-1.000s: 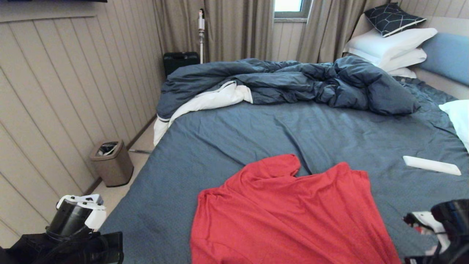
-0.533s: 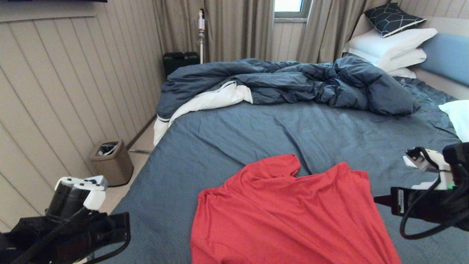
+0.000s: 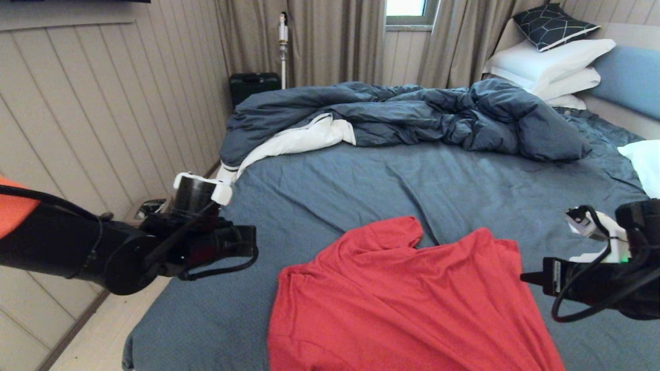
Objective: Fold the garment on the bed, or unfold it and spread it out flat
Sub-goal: Unford the red T-shirt
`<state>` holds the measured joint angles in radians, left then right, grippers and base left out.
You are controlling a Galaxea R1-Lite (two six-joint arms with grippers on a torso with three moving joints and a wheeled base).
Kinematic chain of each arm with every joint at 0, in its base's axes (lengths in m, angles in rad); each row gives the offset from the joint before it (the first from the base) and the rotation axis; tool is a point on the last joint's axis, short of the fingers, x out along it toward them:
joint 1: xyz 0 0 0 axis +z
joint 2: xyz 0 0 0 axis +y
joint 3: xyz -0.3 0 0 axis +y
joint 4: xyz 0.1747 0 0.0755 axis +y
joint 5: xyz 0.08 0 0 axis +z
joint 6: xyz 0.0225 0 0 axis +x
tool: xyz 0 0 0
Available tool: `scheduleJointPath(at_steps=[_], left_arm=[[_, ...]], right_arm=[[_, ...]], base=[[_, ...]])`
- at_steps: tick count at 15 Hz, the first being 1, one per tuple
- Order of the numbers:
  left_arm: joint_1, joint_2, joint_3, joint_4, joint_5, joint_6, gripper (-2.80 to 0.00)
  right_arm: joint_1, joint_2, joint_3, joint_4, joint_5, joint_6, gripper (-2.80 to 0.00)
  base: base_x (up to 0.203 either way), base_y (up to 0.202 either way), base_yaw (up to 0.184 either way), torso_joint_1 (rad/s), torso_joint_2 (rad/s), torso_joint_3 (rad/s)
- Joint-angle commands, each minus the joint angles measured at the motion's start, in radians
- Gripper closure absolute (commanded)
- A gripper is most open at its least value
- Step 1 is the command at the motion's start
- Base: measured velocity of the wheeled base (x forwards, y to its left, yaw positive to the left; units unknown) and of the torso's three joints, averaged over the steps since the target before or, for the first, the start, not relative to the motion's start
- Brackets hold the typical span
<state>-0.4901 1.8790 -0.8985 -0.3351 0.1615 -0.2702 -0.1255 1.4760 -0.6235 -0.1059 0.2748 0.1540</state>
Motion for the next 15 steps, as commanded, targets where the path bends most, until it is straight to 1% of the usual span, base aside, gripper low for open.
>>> scheduleJointPath(at_steps=[1,3,4,5,6,8,9,12,13,15], left_arm=[[-0.048,0.071,-0.040,0.073,-0.033,-0.001,0.00],[-0.078,0.064,-0.072,0.123,-0.050,-0.005,0.00],[-0.085,0.063,-0.093,0.155,-0.051,-0.006,-2.80],[-0.087,0.064,-0.124,0.205,-0.057,-0.015,-2.80],[-0.087,0.063,-0.144,0.244,-0.085,-0.039,-2.80],[-0.088,0.065,-0.156,0.267,-0.165,-0.076,-2.80],[-0.094,0.083,-0.162,0.267,-0.171,-0.078,-2.80],[-0.098,0.154,-0.184,0.269,-0.169,-0.077,-2.80],[-0.102,0.169,-0.184,0.268,-0.151,-0.075,-2.80],[-0.105,0.215,-0.195,0.260,-0.066,-0.069,-2.80]], right_arm=[[-0.014,0.012,0.030,-0.030,0.010,0.000,0.00],[-0.026,0.034,0.063,-0.089,0.011,-0.003,0.00],[-0.034,0.045,0.072,-0.116,0.012,-0.004,0.00],[-0.041,0.058,0.077,-0.130,0.012,-0.005,0.00],[-0.046,0.065,0.079,-0.132,0.013,-0.005,0.00],[-0.054,0.080,0.081,-0.133,0.014,-0.008,0.00],[-0.055,0.088,0.084,-0.133,0.014,-0.008,0.00],[-0.060,0.093,0.091,-0.135,0.012,-0.008,0.00],[-0.063,0.100,0.091,-0.135,0.013,-0.008,0.00],[-0.084,0.103,0.090,-0.136,0.015,-0.008,0.00]], base=[[0.000,0.000,0.000,0.000,0.00,0.000],[0.000,0.000,0.000,0.000,0.00,0.000],[0.000,0.000,0.000,0.000,0.00,0.000],[0.000,0.000,0.000,0.000,0.00,0.000],[0.000,0.000,0.000,0.000,0.00,0.000],[0.000,0.000,0.000,0.000,0.00,0.000],[0.000,0.000,0.000,0.000,0.00,0.000],[0.000,0.000,0.000,0.000,0.00,0.000],[0.000,0.000,0.000,0.000,0.00,0.000],[0.000,0.000,0.000,0.000,0.00,0.000]])
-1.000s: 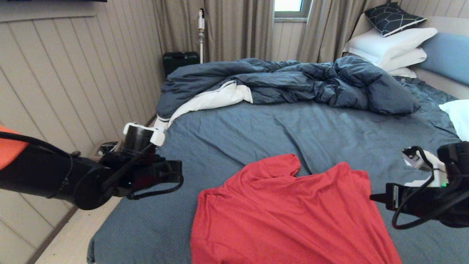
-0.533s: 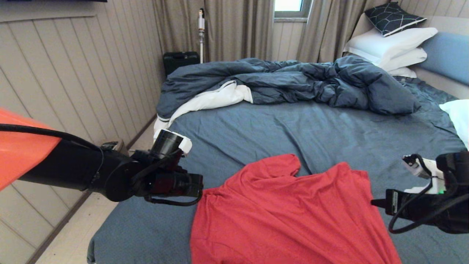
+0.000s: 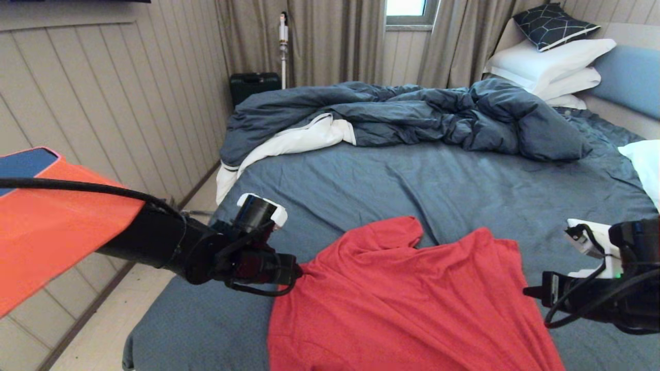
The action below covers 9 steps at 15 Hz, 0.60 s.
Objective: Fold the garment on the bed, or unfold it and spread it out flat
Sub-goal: Unford the red T-shirt
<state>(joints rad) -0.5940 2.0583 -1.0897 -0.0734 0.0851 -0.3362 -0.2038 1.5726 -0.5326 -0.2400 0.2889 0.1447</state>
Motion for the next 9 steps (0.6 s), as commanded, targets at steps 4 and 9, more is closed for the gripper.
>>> scheduleJointPath(at_steps=[4,9], left_arm=[[0.002,0.083,-0.060,0.000,0.036,-0.003,-2.80],[0.000,0.083,-0.058,0.011,0.039,0.002,0.00]], right_arm=[[-0.022,0.006,0.008,-0.002,0.013,0.001,0.00],[-0.023,0.017,0.008,-0.001,0.015,0.001,0.00]], base=[[0.000,0.000,0.000,0.000,0.00,0.000],[0.000,0.000,0.000,0.000,0.00,0.000]])
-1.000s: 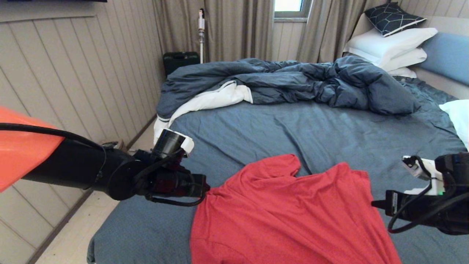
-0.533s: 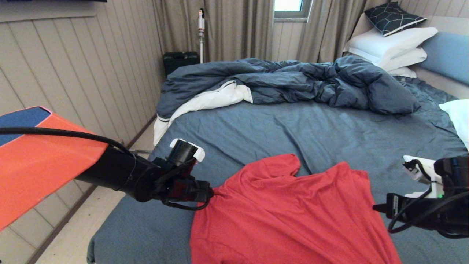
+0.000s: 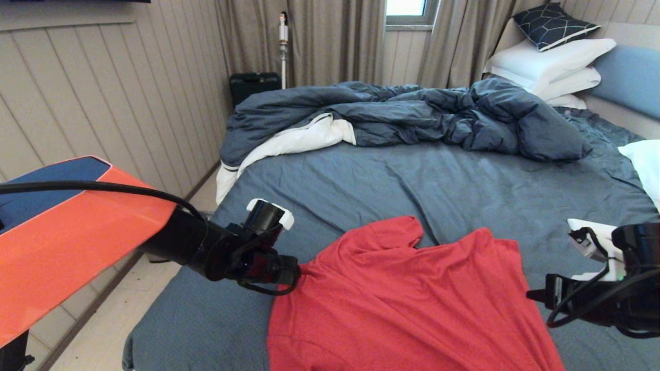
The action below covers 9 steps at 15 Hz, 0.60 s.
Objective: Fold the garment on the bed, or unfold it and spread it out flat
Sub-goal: Unford the red T-shirt
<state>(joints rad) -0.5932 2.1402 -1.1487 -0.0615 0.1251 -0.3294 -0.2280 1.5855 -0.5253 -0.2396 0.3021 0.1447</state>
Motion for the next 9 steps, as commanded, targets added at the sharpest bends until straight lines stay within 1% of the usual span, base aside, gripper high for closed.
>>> scheduleJointPath(at_steps=[1,3,4,9], left_arm=[[0.000,0.006,0.005,0.007,0.011,0.013,0.00],[-0.002,0.019,-0.016,0.002,0.052,0.015,0.00],[-0.002,0.025,-0.024,0.000,0.060,0.015,0.00],[0.000,0.025,-0.048,0.005,0.059,0.000,0.00]], right_arm=[[0.001,0.016,0.001,-0.002,0.004,0.000,0.00],[-0.006,0.027,-0.002,-0.003,0.005,0.000,0.00],[-0.014,0.028,-0.002,-0.003,0.005,0.000,0.00],[-0.015,0.025,0.002,-0.003,0.005,0.000,0.00]], base=[[0.000,0.000,0.000,0.000,0.00,0.000],[0.000,0.000,0.000,0.000,0.00,0.000],[0.000,0.000,0.000,0.000,0.00,0.000],[0.000,0.000,0.000,0.000,0.00,0.000]])
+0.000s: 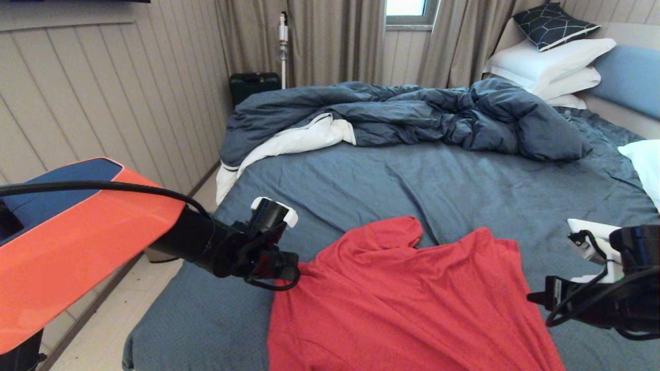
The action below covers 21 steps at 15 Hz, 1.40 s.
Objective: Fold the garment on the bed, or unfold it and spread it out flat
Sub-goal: Unford the red T-shirt
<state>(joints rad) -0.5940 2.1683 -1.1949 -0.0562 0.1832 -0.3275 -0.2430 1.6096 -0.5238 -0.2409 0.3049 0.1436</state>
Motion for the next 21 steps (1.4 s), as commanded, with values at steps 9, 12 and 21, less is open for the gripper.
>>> scheduleJointPath(at_steps=[9,12,21], left_arm=[[0.113,-0.250,0.408,-0.034,0.013,-0.012,0.00],[0.158,-0.355,0.624,-0.144,0.014,0.043,0.00],[0.157,-0.395,0.750,-0.249,0.015,0.073,0.00]], right_arm=[[0.002,-0.005,0.005,0.000,0.002,0.001,0.00],[0.005,-0.008,0.015,-0.002,0.002,0.001,0.00],[0.005,0.003,0.011,-0.002,0.002,-0.001,0.00]], base=[[0.000,0.000,0.000,0.000,0.00,0.000],[0.000,0.000,0.000,0.000,0.00,0.000],[0.000,0.000,0.000,0.000,0.00,0.000]])
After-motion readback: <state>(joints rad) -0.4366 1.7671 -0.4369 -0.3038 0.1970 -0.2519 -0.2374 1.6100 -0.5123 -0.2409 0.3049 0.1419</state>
